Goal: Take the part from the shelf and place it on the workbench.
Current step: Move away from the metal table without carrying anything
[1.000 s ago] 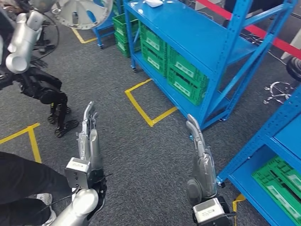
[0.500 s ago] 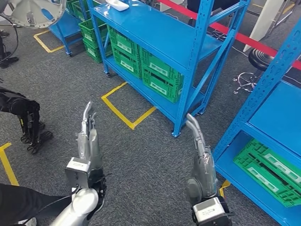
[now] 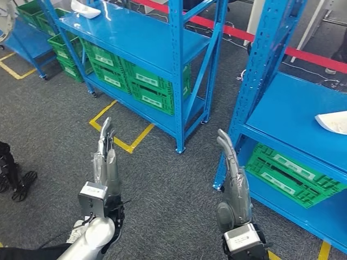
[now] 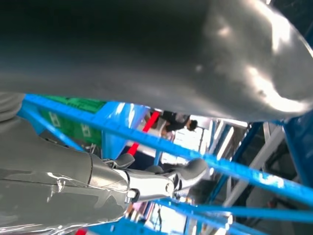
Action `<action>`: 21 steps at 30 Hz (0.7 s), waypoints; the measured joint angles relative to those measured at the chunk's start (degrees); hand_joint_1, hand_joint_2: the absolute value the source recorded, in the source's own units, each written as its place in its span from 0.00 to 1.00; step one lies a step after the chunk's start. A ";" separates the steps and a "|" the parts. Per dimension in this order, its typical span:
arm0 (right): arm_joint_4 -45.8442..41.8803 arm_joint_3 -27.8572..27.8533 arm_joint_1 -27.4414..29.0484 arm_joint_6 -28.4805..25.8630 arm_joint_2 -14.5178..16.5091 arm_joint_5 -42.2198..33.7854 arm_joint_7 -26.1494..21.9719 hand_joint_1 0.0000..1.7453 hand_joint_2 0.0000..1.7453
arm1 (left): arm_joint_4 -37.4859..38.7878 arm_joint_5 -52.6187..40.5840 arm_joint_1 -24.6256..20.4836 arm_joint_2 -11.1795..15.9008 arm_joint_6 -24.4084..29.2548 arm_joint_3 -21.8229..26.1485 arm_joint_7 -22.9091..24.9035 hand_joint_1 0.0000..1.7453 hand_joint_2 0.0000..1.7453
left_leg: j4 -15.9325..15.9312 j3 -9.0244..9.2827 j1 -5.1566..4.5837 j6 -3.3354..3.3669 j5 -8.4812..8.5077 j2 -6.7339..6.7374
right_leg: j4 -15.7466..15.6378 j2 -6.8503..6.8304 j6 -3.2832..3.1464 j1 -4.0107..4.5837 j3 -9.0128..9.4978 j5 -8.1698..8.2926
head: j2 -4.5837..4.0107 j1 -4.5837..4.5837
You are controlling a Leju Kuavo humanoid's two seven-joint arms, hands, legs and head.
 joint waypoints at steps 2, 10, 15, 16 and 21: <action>0.07 0.02 -0.03 0.00 0.05 -0.01 0.02 0.00 0.00 | 0.03 -0.02 0.34 0.08 0.00 0.00 0.02 0.00 0.00 | 7.03 -3.93 -0.12 0.23 -2.08 -1.06 | 0.03 1.52 -0.19 0.28 -0.24 0.12 | 0.01 -0.76; 0.13 0.01 0.02 0.00 0.25 -0.03 -0.04 0.00 0.00 | 0.04 -0.13 0.36 0.12 0.02 0.00 0.00 0.00 0.00 | -10.15 2.17 -1.57 3.76 7.77 -5.13 | -0.17 7.42 0.66 0.43 -0.58 0.09 | 0.00 -1.45; 0.11 -0.04 0.01 0.00 0.25 -0.01 -0.04 0.00 0.00 | 0.05 -0.12 0.25 -0.23 0.00 0.00 -0.05 0.00 0.00 | -12.64 3.83 -0.83 4.11 8.16 -1.53 | 8.36 1.25 1.73 0.67 -5.07 -4.65 | 0.00 -0.60; 0.12 -0.03 0.04 0.00 0.25 -0.02 -0.03 0.00 0.00 | 0.06 -0.11 0.34 -0.23 0.00 0.00 -0.07 0.00 0.00 | -12.63 3.84 -0.82 4.13 8.12 -0.78 | 12.40 0.67 1.99 0.51 -7.14 -6.32 | 0.00 -0.15; 0.25 -0.03 0.25 0.00 0.25 -0.02 -0.02 0.00 0.00 | 0.13 -0.10 0.56 -0.24 0.00 0.00 -0.06 0.00 0.00 | -12.01 4.01 -0.65 3.19 7.42 2.67 | 6.73 -1.80 3.10 -0.13 -4.44 -1.77 | 0.01 1.28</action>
